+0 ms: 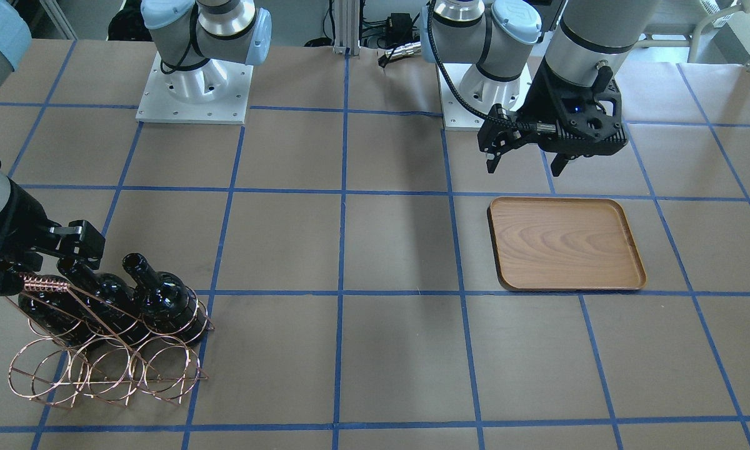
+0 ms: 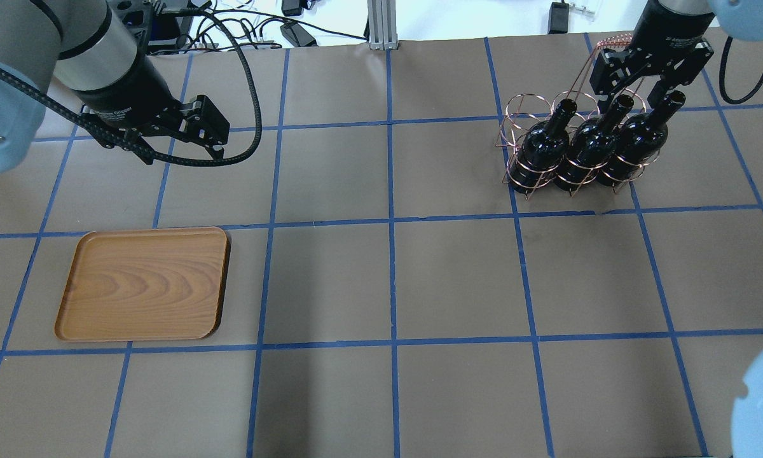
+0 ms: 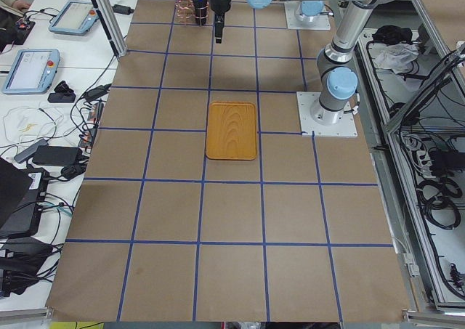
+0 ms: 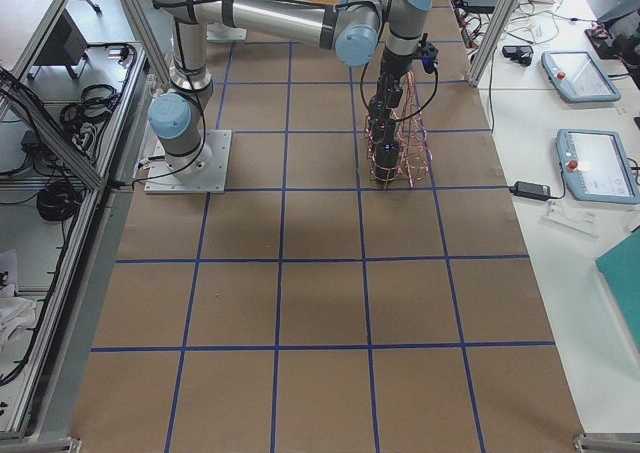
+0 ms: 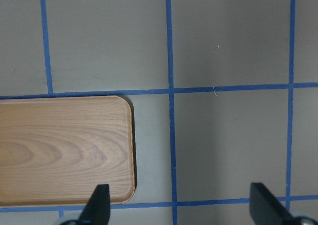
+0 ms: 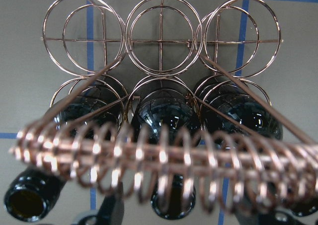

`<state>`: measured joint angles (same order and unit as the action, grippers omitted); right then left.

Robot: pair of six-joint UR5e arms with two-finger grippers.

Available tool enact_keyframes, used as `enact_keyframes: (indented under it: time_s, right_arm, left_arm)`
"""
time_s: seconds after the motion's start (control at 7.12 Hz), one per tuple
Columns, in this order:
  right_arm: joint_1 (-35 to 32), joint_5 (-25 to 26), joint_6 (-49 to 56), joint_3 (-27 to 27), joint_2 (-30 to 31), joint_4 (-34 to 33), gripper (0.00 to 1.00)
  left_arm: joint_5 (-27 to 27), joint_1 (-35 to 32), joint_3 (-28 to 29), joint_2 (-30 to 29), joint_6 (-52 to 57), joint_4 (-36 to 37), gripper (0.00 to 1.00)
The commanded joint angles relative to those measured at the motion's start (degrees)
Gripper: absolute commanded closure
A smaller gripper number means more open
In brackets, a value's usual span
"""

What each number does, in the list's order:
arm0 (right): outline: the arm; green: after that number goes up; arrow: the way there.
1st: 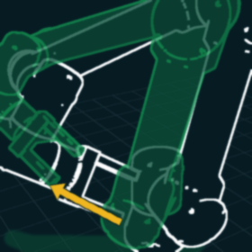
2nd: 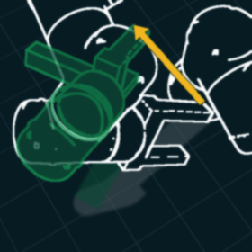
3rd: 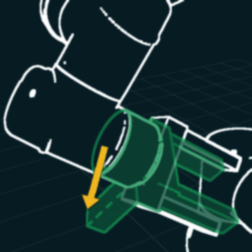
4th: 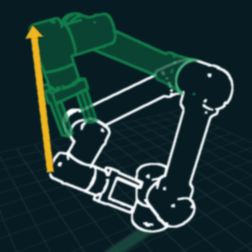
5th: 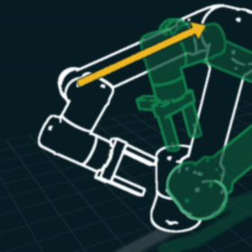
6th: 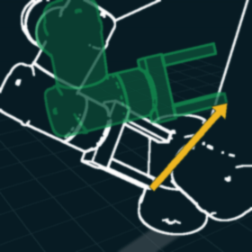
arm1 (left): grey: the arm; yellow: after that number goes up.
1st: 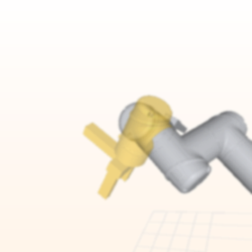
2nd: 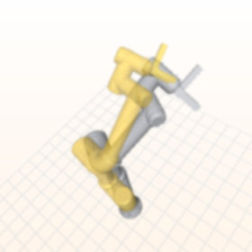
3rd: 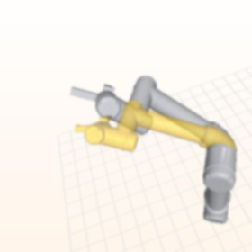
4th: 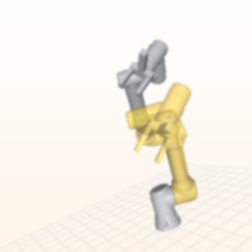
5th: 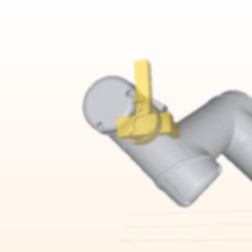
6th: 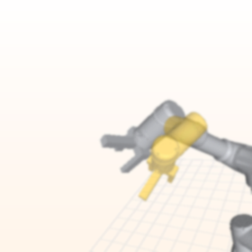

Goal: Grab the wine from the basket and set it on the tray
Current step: 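Grasp a dark wine bottle neck with the right gripper and lift it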

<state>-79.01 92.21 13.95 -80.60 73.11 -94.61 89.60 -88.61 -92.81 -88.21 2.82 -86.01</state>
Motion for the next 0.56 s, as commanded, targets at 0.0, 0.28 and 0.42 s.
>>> enact_keyframes:
  time_s: [0.0,0.28,0.42]
  right_arm:
    - [0.0,-0.44,-0.06,-0.08,-1.65,-0.48,0.34]
    - [0.0,-0.71,-0.32,-0.08,-1.74,-0.48,0.58]
    - [0.0,-0.71,-0.32,-0.08,-1.74,-0.4,0.71]
  left_arm:
    - [0.05,-0.07,0.0,0.32,0.17,-0.38,0.0]
    - [0.05,-0.07,0.0,0.15,0.17,-0.21,0.0]
    - [0.05,-0.07,-0.17,-0.12,0.17,-0.3,0.0]
